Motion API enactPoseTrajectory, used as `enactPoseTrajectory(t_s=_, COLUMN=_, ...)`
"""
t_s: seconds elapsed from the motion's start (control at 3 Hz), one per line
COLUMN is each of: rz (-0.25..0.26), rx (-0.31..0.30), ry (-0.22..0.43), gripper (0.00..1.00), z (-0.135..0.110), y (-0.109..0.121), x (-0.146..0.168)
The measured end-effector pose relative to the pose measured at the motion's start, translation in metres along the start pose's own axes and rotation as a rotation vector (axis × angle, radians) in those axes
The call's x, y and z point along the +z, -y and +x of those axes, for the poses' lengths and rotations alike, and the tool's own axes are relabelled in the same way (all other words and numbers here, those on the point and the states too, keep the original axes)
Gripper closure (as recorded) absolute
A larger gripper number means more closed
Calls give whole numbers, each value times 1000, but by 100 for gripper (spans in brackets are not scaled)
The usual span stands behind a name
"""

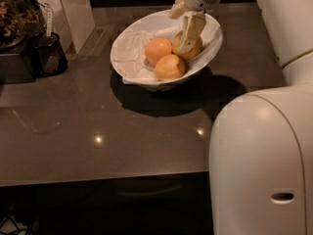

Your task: Pick orange from white bowl

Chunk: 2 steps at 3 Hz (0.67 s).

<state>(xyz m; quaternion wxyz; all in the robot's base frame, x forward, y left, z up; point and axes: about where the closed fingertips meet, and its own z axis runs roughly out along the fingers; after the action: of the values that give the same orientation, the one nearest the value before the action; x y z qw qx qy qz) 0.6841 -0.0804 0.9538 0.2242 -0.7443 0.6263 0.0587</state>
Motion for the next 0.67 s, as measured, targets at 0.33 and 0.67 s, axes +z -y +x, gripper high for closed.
enactPoseTrajectory(t_s=0.33, rz=-19, rx=5, ry=-11, gripper=23, z=9, y=0, x=10)
enactPoseTrajectory(t_s=0.67, rz=-44, rx=15, ry=-20, gripper=23, z=17, y=-3, x=20)
